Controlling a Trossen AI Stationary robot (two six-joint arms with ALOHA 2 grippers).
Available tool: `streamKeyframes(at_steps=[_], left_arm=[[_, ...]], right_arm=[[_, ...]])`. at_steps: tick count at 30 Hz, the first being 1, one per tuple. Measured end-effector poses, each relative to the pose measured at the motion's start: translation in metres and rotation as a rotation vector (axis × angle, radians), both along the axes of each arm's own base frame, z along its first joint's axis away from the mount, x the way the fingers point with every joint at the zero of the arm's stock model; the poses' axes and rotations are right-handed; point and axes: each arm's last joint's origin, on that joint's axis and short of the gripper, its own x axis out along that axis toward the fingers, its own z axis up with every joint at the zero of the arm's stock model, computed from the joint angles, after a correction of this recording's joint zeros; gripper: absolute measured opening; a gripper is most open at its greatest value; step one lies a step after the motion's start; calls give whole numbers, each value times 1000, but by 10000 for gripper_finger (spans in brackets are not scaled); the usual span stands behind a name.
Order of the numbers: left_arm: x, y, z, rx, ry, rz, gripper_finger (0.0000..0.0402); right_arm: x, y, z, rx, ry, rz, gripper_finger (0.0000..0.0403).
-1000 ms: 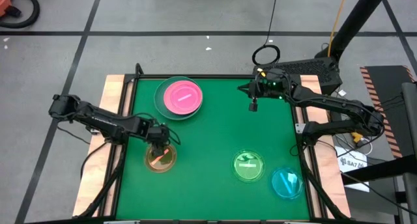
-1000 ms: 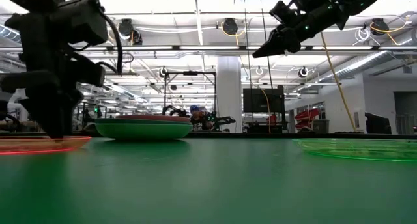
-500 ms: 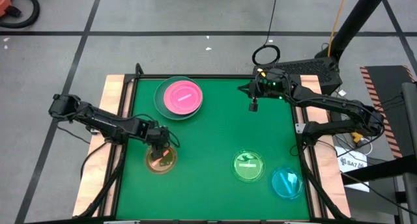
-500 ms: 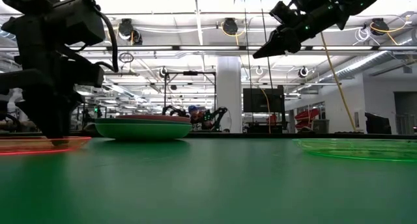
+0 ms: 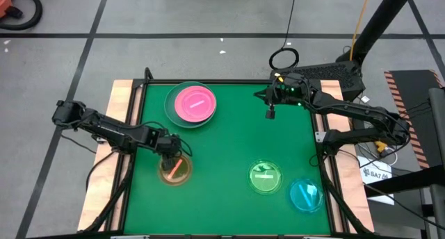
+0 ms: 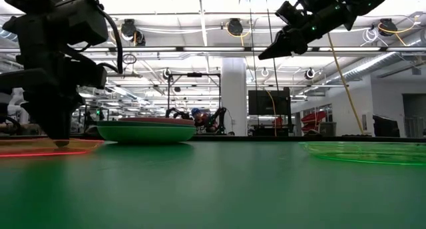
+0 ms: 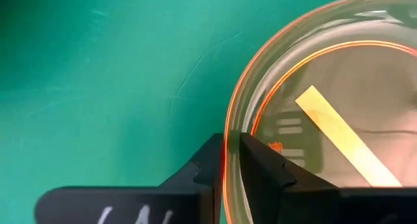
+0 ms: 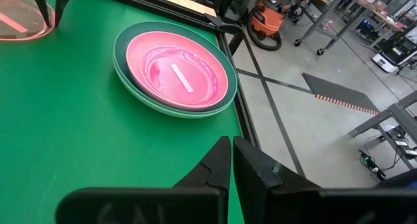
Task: Stack plastic plates
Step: Stack the orange plate on top of the pink plate
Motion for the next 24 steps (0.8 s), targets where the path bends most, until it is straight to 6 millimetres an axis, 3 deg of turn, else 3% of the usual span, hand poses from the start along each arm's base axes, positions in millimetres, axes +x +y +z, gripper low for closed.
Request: streamKeyframes(at_steps=[10,16,24], left_arm=[[3,0,4,-6,-10,15,49],[2,0,4,-8,5,29,9],[1,0,4,-10,9,36,7]], right_arm=[[0,0,0,-6,2,3,11],[0,0,0,-6,2,3,11],[0,0,0,-7,2,3,11]])
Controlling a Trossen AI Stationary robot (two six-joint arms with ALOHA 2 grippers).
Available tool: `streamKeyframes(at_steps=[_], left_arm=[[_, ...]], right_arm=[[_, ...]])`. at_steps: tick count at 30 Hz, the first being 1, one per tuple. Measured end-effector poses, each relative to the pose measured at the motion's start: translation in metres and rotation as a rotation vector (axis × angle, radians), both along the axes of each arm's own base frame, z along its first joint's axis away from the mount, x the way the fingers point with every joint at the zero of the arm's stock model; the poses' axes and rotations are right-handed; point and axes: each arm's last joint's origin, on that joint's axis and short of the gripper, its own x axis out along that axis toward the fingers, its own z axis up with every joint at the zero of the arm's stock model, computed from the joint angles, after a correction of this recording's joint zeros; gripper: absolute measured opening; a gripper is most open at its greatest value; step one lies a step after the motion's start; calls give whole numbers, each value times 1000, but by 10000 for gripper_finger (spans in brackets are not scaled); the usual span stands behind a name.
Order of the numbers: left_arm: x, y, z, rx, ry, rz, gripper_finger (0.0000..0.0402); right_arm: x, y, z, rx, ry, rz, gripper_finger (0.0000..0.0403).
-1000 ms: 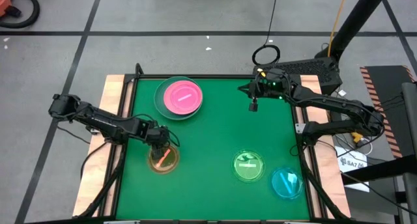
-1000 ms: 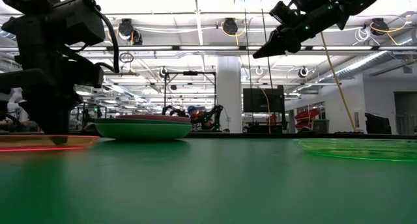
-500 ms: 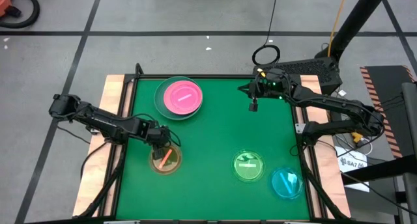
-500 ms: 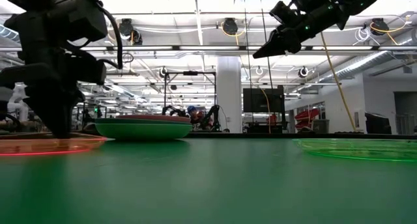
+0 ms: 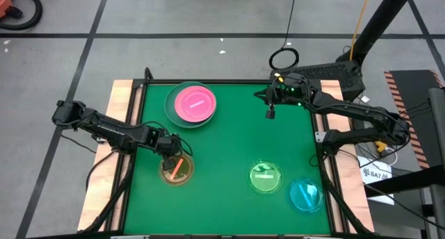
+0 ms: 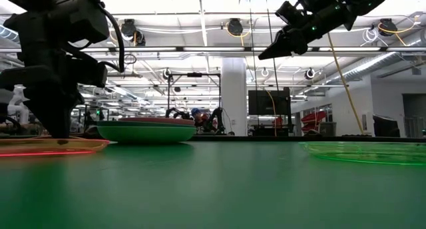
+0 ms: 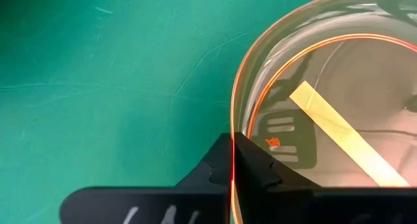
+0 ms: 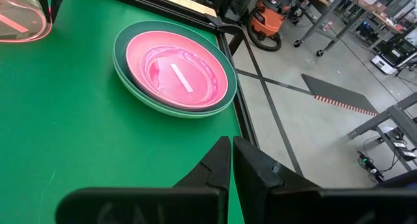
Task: Stack plastic plates
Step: Stack the orange plate on top of the pink plate
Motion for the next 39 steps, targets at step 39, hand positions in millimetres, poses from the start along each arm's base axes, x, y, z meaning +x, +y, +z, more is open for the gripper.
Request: streamKeyframes(at_steps=[39], left_arm=[[14,-1,46,-5,-28,42,5]], right_arm=[[0,0,0,-16,5,7,11]])
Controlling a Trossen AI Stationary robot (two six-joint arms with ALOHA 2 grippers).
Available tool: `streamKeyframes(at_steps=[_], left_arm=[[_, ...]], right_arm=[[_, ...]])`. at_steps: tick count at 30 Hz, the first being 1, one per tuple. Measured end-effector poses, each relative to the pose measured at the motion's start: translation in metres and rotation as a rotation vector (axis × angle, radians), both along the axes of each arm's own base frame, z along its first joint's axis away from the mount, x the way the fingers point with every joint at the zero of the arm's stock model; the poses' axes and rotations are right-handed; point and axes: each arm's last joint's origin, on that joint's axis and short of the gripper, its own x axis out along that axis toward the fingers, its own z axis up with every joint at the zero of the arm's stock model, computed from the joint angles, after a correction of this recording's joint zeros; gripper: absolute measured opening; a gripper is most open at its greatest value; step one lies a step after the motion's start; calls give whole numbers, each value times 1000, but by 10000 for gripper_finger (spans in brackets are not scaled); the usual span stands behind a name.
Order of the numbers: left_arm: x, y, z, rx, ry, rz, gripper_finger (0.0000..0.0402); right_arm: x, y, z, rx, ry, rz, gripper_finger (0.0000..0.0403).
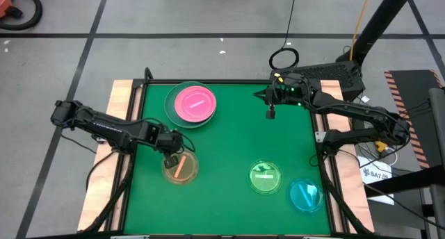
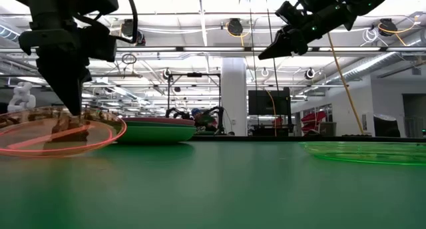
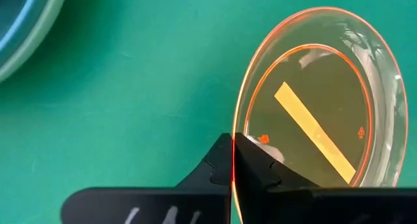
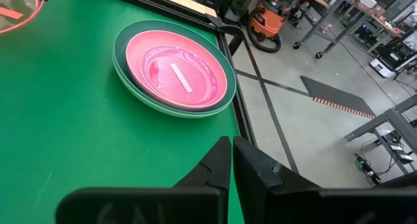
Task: Stack plastic plates
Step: Stack the orange plate on top of the pink plate
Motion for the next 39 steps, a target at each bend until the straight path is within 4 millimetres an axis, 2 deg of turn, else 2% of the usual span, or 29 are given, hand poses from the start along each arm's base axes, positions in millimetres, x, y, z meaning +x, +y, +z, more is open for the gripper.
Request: streamKeyframes(at_steps=[8,15,19,24,31,35,39], left_arm=[[-2,12,9,11,-45,13,5],[-14,31,30,21,-178,84,5],[-17,46,41,72,-283,180,5],[-17,71,55,123,-354,307,5],[-17,114,89,250,-401,428,5],[-16,140,91,318,-345,440,5],[-11,166,81,348,-270,451,5]], right_arm=[[0,0,0,-6,3,3,11],[0,0,0,-6,4,3,11],[0,0,0,-6,3,3,11],[0,0,0,-2,2,1,11],[0,0,0,2,4,0,11],[0,0,-1,12,4,-4,11],[-1,0,-2,20,15,-5,11]])
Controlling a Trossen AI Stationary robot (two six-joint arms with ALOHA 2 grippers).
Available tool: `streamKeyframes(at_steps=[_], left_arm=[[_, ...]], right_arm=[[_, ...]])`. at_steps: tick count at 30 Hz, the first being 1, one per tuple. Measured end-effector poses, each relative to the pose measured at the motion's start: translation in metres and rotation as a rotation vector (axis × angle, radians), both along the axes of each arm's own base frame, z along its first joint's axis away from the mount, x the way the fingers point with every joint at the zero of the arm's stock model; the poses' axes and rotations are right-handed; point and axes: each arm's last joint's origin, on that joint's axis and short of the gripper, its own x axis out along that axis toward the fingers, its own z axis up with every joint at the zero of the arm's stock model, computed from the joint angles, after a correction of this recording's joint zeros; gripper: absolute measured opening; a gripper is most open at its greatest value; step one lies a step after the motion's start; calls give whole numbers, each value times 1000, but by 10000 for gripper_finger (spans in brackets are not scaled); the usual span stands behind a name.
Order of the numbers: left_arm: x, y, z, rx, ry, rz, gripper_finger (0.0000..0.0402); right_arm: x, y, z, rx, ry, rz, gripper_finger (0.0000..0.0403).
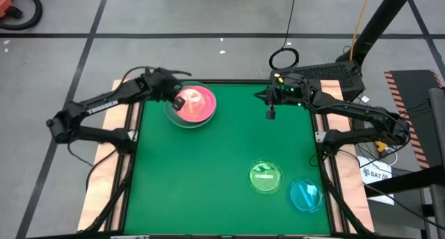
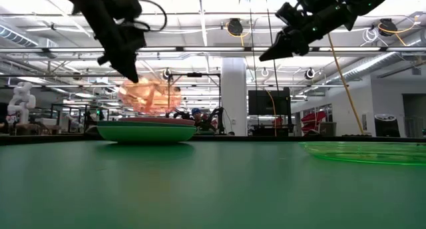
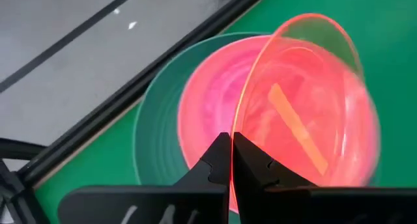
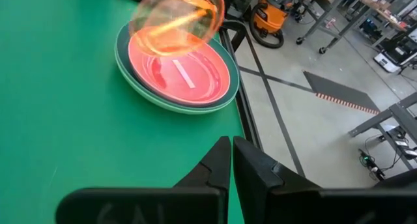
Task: Stack plastic plates
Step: Stack the orange plate on top of the pink plate
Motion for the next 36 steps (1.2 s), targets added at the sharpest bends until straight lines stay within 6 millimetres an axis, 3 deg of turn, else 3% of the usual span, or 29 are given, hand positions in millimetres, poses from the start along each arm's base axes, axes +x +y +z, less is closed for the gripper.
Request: streamKeyframes(at_steps=[5,13,22,36], left_arm=[[10,25,-11,-36,40,42,5],[23,44,-14,-66,53,40,5],[30,50,-26,-87,73,43,7],[30,50,-26,-85,74,43,70]], right_arm=[[0,0,-1,12,7,-3,11],[-1,0,-2,34,9,-11,11],[-1,1,-3,49,23,-14,11],[-1,1,-4,59,21,-19,11]])
